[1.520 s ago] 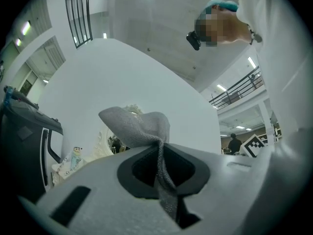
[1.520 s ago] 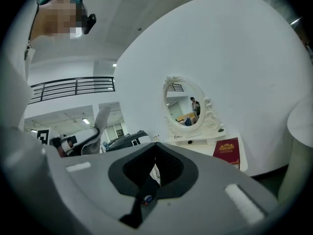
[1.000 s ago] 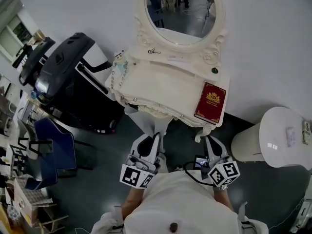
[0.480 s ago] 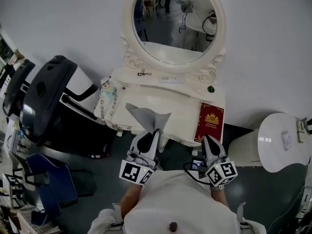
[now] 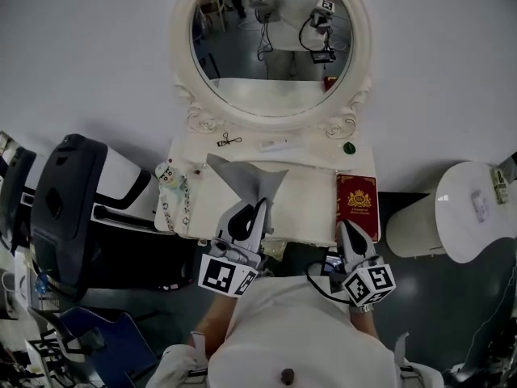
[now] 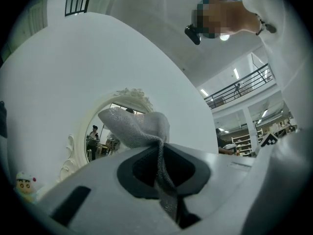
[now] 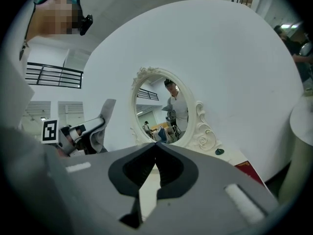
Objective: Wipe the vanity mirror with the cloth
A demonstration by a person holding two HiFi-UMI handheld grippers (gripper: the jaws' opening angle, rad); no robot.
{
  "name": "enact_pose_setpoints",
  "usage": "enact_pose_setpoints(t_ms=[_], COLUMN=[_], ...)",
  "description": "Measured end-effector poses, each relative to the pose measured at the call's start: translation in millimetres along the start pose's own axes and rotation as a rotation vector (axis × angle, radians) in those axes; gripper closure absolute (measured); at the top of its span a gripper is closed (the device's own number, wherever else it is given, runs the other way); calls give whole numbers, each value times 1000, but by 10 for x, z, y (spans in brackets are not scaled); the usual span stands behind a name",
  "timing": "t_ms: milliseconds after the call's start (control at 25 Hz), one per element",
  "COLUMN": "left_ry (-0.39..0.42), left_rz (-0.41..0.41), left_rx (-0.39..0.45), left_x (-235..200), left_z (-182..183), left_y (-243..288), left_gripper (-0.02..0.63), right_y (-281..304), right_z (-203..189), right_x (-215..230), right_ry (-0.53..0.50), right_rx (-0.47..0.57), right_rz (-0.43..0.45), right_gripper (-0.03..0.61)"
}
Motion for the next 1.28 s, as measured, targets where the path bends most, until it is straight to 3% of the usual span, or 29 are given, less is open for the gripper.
enact_pose_setpoints(t_ms=[200, 440, 640, 880, 1000, 1280], left_ry=[28, 66, 140, 174, 225, 263], left_rz=[-62, -96, -59, -60, -33, -29], left_rx=[14, 33, 28, 64, 67, 61], left_x=[-201, -346, -523, -713, -866, -1151], left_z=[112, 359, 574, 868, 1060, 1466], left_y=[511, 1337, 2016, 2813, 3172, 3709], left_gripper=[588, 589, 588, 588, 589, 588], right_y=[134, 414, 779, 1083, 1144, 1090], right_z=[57, 217, 432, 602, 629, 638], right_x=[88, 526, 756, 983, 1074, 1137], right_ry=[-9, 30, 27, 2, -4, 23], right_rx=[-4, -19, -4, 16, 4, 26], right_rz=[-34, -60, 15, 76, 58, -52], right_gripper=[571, 571, 571, 571, 571, 571])
Point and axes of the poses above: the fingertips, and each gripper's own axes: y forward along the fingers, x to its right, z out of its top, the point moved 3 cm from there along -y, backward along the fingers, and after that the axes turned 7 degrees about -z, right-handed, at the moved point
